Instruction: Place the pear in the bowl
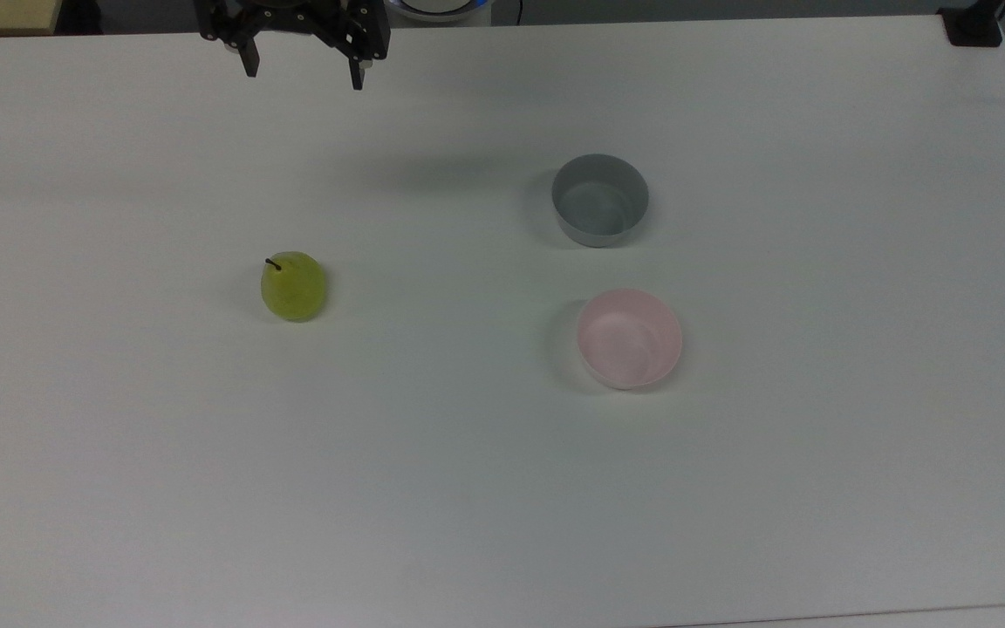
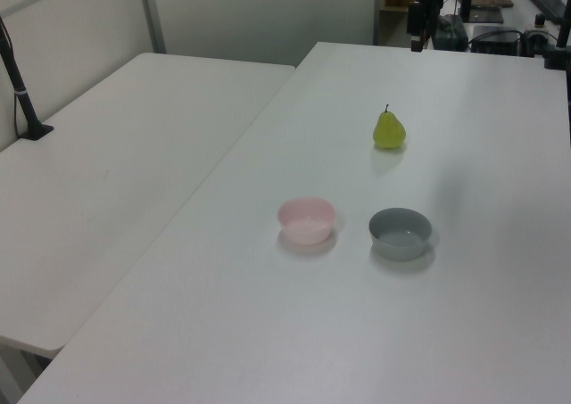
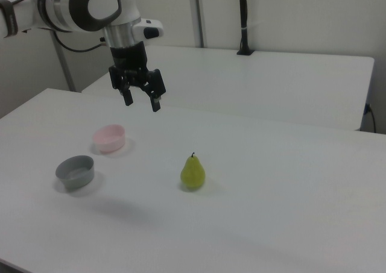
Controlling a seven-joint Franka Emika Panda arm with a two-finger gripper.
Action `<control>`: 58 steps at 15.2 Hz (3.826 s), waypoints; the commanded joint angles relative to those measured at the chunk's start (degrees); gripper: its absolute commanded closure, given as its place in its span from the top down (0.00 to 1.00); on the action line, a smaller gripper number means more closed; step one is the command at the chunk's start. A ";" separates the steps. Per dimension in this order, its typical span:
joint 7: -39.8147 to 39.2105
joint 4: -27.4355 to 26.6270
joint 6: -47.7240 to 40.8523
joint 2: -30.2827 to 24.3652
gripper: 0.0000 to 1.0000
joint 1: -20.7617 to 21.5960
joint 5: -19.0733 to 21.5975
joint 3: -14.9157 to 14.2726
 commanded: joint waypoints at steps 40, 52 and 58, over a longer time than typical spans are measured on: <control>-9.09 -1.51 22.05 24.35 0.36 0.17 -2.68 -4.65; -8.65 0.76 21.17 16.79 0.33 2.27 2.06 -6.23; -2.33 2.27 21.43 17.23 0.34 12.37 5.06 -8.96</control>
